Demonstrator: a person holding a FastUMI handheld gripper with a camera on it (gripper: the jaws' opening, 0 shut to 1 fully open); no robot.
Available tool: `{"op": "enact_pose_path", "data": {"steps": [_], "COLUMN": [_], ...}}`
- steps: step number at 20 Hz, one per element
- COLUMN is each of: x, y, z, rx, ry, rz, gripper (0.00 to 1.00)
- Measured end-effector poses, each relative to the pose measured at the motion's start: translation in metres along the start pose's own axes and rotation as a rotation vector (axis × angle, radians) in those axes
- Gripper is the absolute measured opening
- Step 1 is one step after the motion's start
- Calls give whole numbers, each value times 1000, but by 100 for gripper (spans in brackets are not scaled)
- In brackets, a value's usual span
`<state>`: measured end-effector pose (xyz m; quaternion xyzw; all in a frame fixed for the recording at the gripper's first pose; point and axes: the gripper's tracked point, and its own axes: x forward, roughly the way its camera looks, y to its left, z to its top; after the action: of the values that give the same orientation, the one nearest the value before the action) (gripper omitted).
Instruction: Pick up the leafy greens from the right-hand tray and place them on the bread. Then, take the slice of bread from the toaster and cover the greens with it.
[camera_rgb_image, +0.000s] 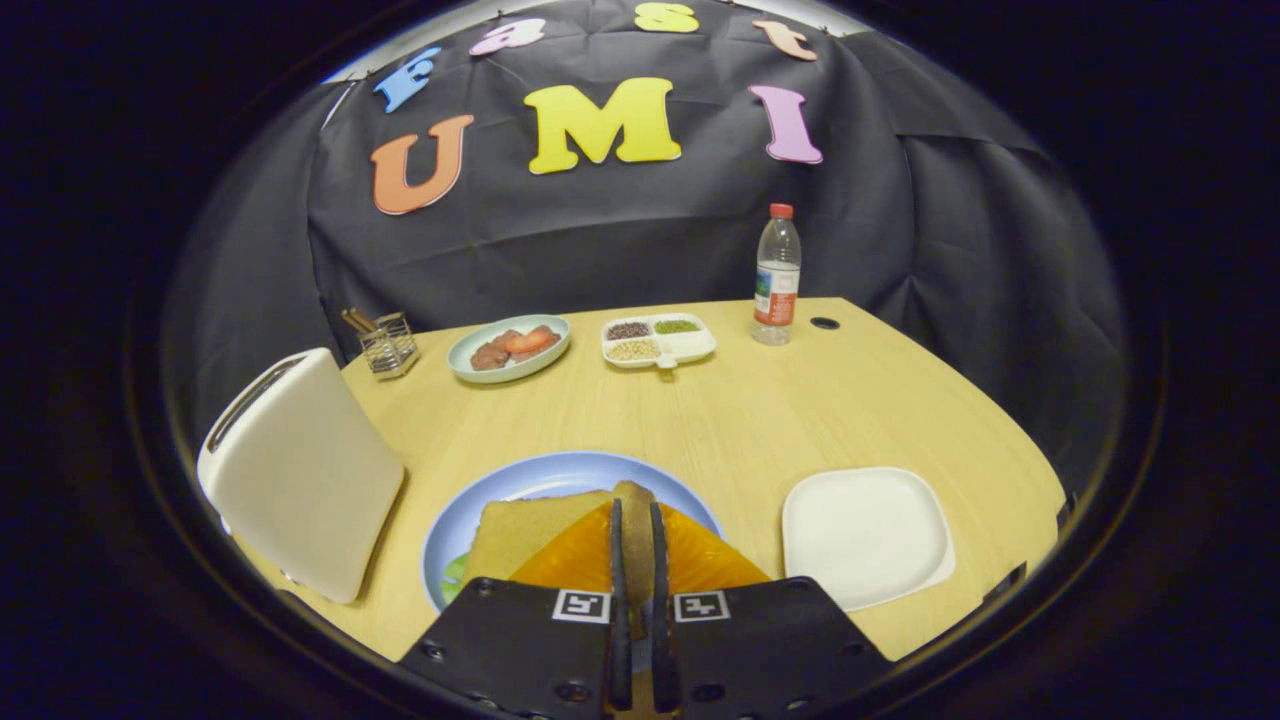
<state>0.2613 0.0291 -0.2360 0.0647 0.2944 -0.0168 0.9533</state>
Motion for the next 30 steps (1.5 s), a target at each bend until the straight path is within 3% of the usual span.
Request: {"op": "enact_pose_path", "data": {"steps": [2, 4, 7, 13, 17, 30], "x": [1, 1, -4, -44, -87, -266], "y": [-5, -8, -12, 4, 7, 40], "z": [-4, -4, -3, 21, 42, 88], "rx": [-3, -8, -18, -40, -95, -139], "ry": [1, -1, -10, -127, -220, -491], "rz": [-4, -3, -9, 44, -4, -4], "gripper": [9, 23, 35, 98, 97, 96]}}
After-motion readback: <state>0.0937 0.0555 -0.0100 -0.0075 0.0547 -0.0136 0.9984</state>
